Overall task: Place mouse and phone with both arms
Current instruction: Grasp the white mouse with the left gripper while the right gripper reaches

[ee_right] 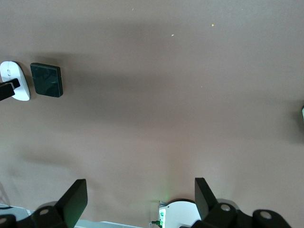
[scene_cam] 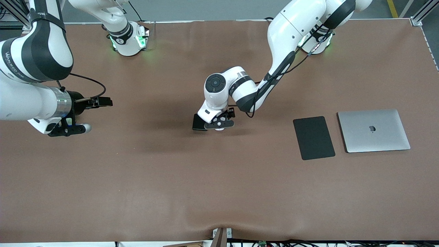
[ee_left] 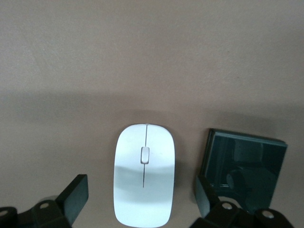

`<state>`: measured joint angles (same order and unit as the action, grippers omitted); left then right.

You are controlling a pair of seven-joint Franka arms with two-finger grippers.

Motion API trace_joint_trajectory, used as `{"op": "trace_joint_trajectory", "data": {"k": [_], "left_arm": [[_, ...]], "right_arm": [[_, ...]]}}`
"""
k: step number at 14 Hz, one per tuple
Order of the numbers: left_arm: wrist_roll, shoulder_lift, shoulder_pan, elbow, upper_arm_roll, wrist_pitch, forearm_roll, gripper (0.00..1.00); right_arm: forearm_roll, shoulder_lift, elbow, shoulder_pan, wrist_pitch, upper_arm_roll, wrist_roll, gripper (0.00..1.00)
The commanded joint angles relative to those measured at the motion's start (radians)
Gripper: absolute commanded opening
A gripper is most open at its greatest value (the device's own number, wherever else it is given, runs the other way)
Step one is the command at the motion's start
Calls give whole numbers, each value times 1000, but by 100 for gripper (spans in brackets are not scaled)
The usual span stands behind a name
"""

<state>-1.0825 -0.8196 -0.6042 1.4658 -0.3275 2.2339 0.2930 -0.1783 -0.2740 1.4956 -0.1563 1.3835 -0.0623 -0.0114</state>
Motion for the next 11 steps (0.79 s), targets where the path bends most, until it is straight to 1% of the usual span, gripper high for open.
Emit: {"op": "trace_joint_trajectory", "data": {"k": [1, 4, 7, 9, 11], "left_arm": [[-8, -26, -9, -19, 4, 1, 49, 100], [-7, -39, -9, -18, 4, 1, 48, 100], [-7, -55, -11, -21, 4, 1, 49, 97], [-7, -58, -11, -19, 4, 1, 54, 83], [-11, -70, -12, -22, 4, 1, 51, 78]], "right_arm": [[-29, -2, -3, -19, -9, -2, -79, 100], [-32, -2, -3, -52, -6, -2, -126, 100], [-36, -2, 0, -72, -3, -2, -156, 100], [-38, -2, 0, -89, 3, -2, -197, 100], [-40, -2, 2, -92, 14, -2, -217, 100]]}}
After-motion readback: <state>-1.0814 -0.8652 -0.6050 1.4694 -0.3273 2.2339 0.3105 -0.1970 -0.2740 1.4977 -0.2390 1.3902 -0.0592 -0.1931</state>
